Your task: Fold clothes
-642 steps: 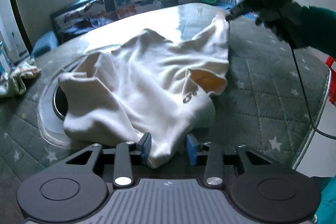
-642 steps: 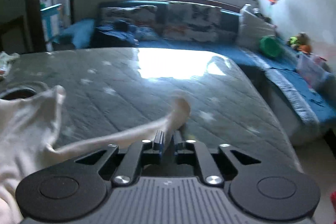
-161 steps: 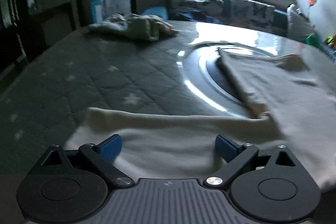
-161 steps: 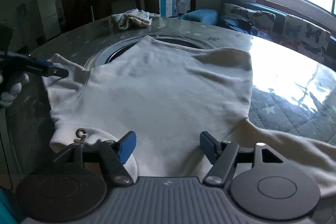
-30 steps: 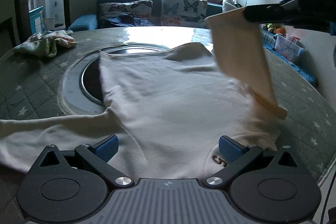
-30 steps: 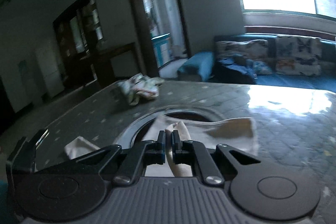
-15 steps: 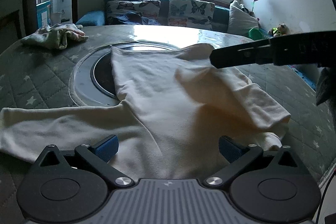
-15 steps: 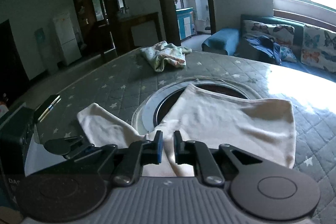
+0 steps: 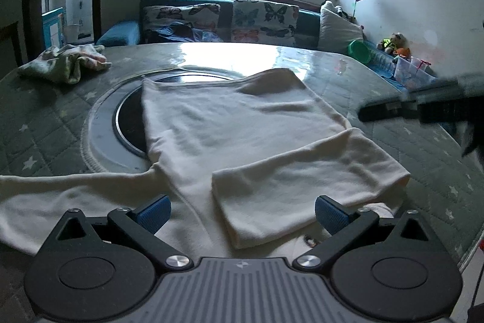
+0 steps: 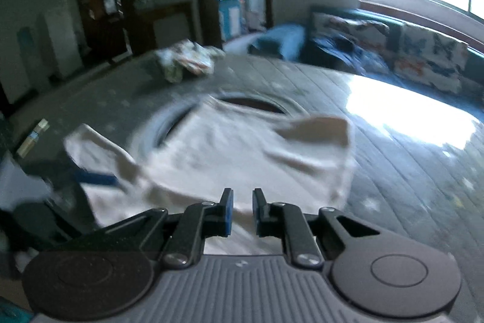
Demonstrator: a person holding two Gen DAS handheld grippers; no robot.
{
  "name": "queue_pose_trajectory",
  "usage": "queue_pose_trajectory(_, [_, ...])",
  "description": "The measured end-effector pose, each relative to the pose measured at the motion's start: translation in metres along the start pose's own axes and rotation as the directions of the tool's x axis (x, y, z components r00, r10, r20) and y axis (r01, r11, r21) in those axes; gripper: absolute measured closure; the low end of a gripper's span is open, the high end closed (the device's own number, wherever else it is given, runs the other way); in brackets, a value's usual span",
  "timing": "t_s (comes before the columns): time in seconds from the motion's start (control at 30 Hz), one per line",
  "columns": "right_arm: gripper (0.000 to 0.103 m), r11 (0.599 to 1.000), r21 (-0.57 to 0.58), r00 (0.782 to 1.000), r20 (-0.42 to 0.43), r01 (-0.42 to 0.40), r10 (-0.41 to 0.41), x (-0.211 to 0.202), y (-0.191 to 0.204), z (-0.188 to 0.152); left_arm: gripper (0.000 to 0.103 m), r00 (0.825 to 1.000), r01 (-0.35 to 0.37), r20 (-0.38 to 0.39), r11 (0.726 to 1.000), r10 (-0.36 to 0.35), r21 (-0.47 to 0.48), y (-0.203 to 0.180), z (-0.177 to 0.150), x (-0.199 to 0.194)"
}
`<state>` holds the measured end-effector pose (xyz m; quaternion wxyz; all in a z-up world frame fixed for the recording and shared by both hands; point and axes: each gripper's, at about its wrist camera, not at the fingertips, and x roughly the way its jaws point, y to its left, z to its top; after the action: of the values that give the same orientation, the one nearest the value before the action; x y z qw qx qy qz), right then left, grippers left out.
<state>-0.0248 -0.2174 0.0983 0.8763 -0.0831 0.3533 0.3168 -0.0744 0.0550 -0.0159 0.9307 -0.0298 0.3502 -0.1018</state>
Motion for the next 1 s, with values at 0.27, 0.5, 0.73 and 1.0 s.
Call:
queue_pose_trajectory(0.27, [0.09, 0.998, 0.047, 0.995, -0.086, 0.05, -0.046, 0.004, -0.03, -0.044, 0.0, 1.0, 0.027, -0.001, 0.999, -0.027, 0.033, -0.015, 0.008, 0.012])
queue_pose_trajectory(0.5, [0.09, 0.994, 0.075, 0.991, -0.113, 0.084, -0.075, 0.005, -0.045, -0.059, 0.001, 0.999, 0.034, -0.009, 0.999, -0.033, 0.027, -0.017, 0.014, 0.023])
queue_pose_trajectory(0.73, [0.09, 0.992, 0.1, 0.997, -0.027, 0.077, -0.074, 0.003, -0.048, -0.041, 0.004, 0.999, 0.031, -0.026, 0.999, -0.03, 0.025, -0.02, 0.016, 0.034])
queue_pose_trajectory(1.0, [0.09, 0.992, 0.111, 0.998, -0.037, 0.064, -0.06, 0.038, -0.051, -0.034, 0.009, 0.999, 0.011, -0.039, 1.0, -0.011, 0.017, -0.016, 0.017, 0.043])
